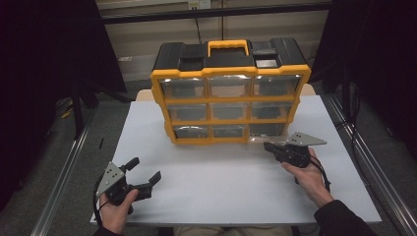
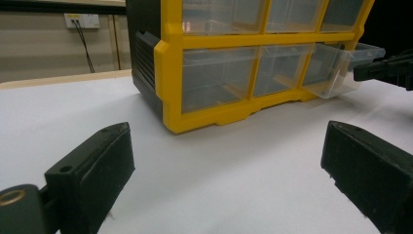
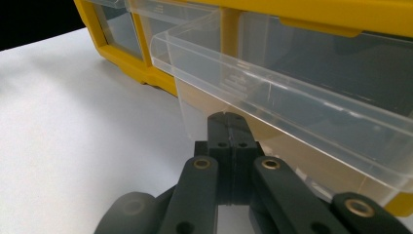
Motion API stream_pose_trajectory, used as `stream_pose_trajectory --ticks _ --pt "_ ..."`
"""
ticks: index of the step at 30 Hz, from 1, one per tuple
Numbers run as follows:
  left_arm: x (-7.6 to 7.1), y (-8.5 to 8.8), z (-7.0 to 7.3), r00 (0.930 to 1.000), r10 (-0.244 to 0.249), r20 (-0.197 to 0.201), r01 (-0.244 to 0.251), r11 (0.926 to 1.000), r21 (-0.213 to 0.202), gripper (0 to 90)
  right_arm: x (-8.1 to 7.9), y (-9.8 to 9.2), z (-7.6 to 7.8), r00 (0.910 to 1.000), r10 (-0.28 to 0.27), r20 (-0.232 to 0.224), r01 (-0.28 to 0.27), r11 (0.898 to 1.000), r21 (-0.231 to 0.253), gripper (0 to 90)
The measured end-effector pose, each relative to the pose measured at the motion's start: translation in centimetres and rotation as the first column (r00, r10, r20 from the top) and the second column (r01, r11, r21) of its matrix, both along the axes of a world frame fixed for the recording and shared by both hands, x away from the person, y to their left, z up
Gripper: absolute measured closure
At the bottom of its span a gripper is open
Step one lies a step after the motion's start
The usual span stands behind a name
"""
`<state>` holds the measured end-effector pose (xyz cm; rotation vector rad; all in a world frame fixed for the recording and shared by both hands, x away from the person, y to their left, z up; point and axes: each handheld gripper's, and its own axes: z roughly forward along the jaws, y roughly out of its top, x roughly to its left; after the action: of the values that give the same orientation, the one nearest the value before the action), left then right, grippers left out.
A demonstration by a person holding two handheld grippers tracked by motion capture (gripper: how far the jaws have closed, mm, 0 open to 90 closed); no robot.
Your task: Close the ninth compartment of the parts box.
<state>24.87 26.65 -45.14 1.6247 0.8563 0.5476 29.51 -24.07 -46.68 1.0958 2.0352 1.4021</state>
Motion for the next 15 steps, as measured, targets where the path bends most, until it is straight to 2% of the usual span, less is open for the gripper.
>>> stream_pose_trajectory --ticks 15 --pt "0.08 0.00 0.01 1.0000 -0.006 0.002 0.006 0.9999 0.009 4.9 0.43 -0.03 -0.10 0.9999 -0.012 0.009 0.012 1.000 0.005 90.0"
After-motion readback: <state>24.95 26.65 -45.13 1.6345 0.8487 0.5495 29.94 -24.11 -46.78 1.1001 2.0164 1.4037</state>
